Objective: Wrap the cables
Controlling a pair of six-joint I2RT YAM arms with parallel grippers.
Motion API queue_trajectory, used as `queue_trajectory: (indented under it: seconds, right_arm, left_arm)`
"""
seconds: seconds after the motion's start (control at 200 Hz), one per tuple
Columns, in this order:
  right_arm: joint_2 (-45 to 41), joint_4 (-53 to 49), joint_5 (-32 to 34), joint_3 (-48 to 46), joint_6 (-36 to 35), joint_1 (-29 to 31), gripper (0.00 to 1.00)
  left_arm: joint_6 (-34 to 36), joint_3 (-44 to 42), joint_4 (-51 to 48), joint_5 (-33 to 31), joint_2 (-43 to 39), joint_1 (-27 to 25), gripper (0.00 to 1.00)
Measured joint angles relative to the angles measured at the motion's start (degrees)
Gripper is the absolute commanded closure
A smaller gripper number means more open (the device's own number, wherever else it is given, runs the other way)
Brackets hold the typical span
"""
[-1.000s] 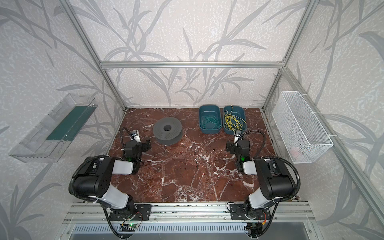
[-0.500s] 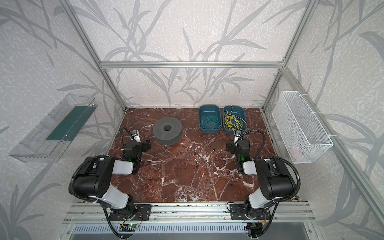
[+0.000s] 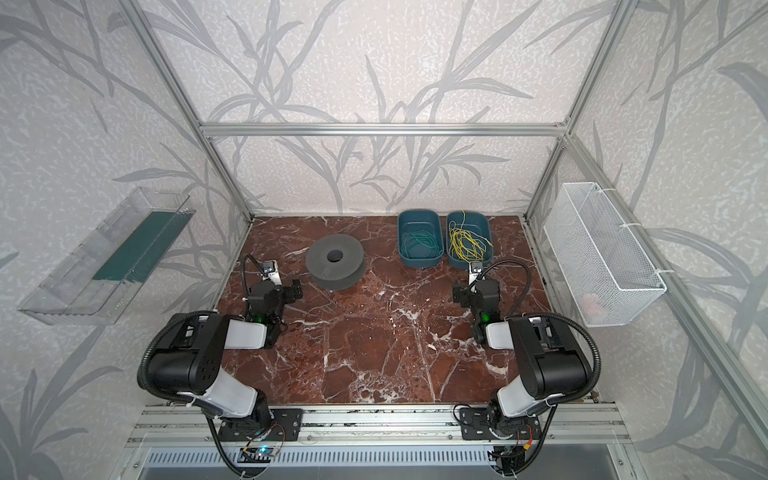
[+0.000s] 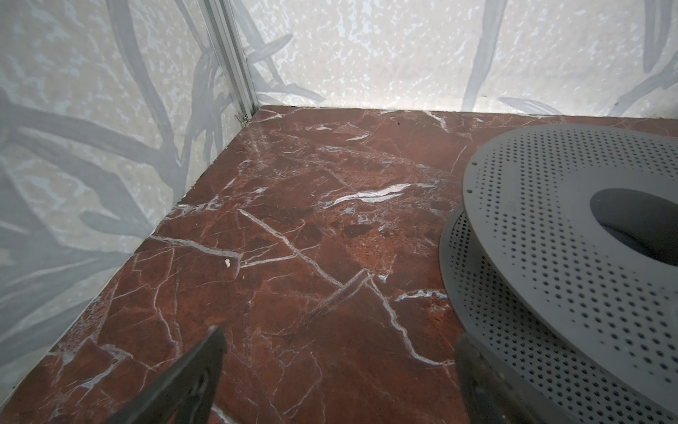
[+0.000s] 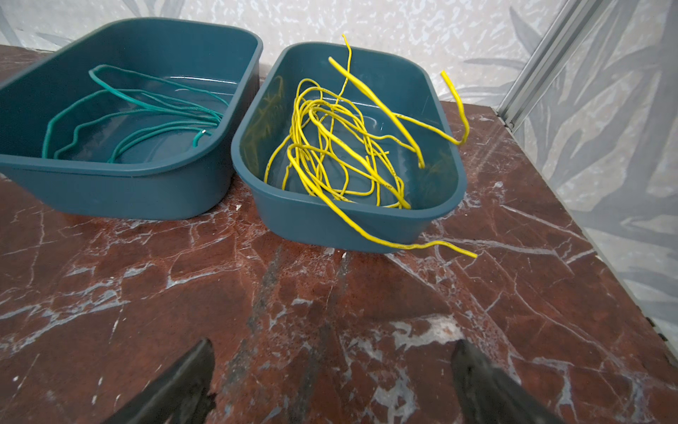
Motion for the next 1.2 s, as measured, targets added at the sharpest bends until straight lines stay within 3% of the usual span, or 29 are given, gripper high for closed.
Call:
queue_trajectory:
  seconds: [0.745,0.88,1.064,1.199]
  right_arm:
    - [0.00,0.00,0.02,0.00,0.00,0.00,0.01]
    - [-0.81,-0.57,1.18,0.07,-0.66,1.07,0.01]
    - [-8.22,-15.37,3.61,6.71,-0.98,3.96,0.01]
    - [-14.25,-33.53,5.05,19.17,7.61,4.46,0.01]
  left_arm:
    - [0.00,0.00,0.00,0.02,0.00,0.00,0.01]
    - [-0.22,0.00,-3.91,-0.42,-3.76,0.00,0.01]
    - [-0.94,2.36,-15.02,0.35,-17.14,0.00,0.01]
    - [-2.14,8.63,-28.13,5.11,-26.51,0.00,0.01]
